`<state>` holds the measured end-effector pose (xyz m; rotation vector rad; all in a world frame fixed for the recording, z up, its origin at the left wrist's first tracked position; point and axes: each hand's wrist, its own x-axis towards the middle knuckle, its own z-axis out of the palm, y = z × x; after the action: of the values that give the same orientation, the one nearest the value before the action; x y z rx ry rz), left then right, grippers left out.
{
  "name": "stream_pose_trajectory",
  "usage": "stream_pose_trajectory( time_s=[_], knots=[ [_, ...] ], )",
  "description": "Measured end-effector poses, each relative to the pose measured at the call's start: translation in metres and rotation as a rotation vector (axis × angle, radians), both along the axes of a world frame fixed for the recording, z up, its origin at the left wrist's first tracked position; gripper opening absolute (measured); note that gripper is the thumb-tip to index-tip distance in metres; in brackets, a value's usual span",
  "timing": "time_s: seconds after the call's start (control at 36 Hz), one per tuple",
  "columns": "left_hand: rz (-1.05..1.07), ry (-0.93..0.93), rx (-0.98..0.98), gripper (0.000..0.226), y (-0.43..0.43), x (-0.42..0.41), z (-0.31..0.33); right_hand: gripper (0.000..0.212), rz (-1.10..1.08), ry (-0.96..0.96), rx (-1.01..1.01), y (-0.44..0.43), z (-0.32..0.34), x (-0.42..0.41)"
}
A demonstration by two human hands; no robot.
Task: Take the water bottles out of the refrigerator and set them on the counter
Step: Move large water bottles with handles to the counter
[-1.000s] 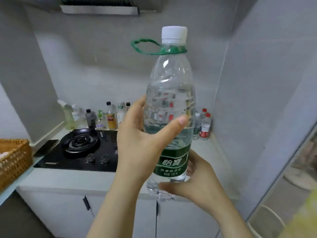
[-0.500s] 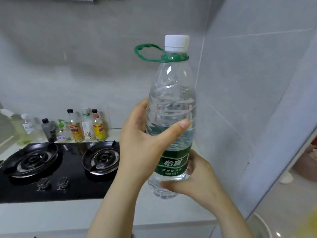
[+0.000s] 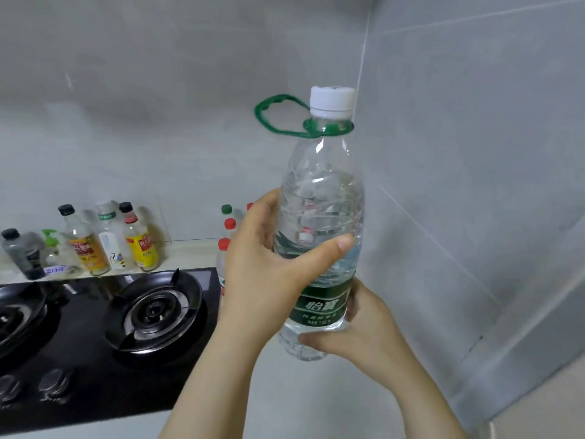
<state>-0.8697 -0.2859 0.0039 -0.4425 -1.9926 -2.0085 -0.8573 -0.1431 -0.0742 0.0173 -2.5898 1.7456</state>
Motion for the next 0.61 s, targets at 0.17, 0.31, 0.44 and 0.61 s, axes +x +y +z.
stream_pose_trajectory(
  time_s=[0.17,0.31,0.44,0.61],
  knots=[
    [-0.053,-0.035,-0.020,0.069,-0.003,-0.054,-0.006,0.077,-0.036,-0.010,-0.010,-0.003,-0.005,-0.047],
    [-0.087,-0.069,-0.004,0.074,-0.009,-0.095,-0.015,0.073,-0.057,0.005,-0.025,-0.007,-0.008,-0.078],
    [-0.125,-0.091,-0.036,0.076,-0.010,-0.123,-0.023,0.074,-0.088,-0.007,-0.037,-0.009,-0.018,-0.102],
    [-0.112,-0.120,-0.042,0.079,-0.006,-0.155,-0.036,0.077,-0.089,-0.043,-0.034,0.000,-0.033,-0.136]
  ],
)
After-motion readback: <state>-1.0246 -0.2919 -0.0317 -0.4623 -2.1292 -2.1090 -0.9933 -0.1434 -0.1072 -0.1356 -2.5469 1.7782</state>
